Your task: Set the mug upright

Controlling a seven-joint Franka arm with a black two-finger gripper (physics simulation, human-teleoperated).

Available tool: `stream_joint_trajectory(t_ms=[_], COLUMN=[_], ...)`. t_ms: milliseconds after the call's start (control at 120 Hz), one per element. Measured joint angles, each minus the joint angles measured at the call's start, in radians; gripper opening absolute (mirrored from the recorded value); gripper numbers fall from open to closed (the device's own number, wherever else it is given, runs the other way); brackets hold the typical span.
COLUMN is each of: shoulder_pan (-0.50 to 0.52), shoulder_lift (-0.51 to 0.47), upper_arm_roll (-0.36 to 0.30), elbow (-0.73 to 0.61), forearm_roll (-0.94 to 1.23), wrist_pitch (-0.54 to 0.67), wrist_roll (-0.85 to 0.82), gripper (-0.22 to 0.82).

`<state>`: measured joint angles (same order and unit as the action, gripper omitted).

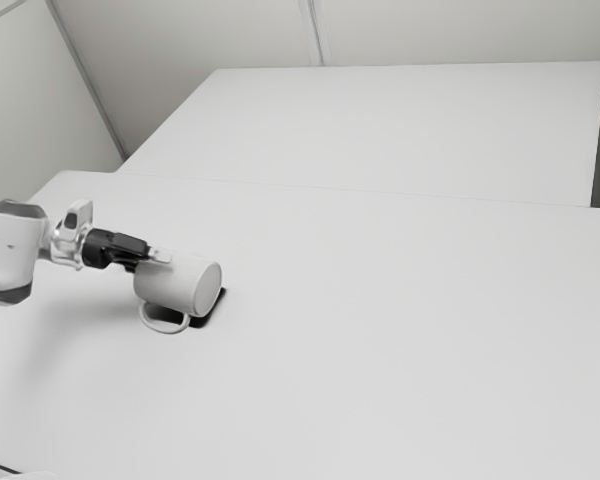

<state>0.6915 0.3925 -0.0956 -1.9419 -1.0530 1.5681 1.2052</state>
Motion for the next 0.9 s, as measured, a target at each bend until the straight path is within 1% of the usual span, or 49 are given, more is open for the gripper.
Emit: stream_joint_trajectory(t_ms=[83,192,367,483,558,667,758,900], shoulder_pan=[0.001,0.002,0.003,-0.023,-0.075,-0.192,-0.281,-0.428], shoulder_lift=[-0.005,-0.008,-0.016,-0.085,-0.157,-0.27,-0.347,-0.439], upper_arm_roll=[-0.008,-0.014,-0.036,-0.05,-0.049,-0.048,-0.047,-0.044], elbow=[0.002,0.001,0.001,0.002,0.006,0.02,0.021,0.009], forearm_roll=[-0.001,-0.001,-0.001,0.005,0.018,0.113,0.246,0.482], wrist_pitch=[0.001,0.003,0.011,0.018,0.028,0.072,0.119,0.18], wrist_roll=[0.008,0.018,0.03,0.031,0.023,-0.021,-0.08,-0.206], gripper=[0.01,-0.08,-0.15,-0.16,-0.17,-0.17,-0.18,-0.18])
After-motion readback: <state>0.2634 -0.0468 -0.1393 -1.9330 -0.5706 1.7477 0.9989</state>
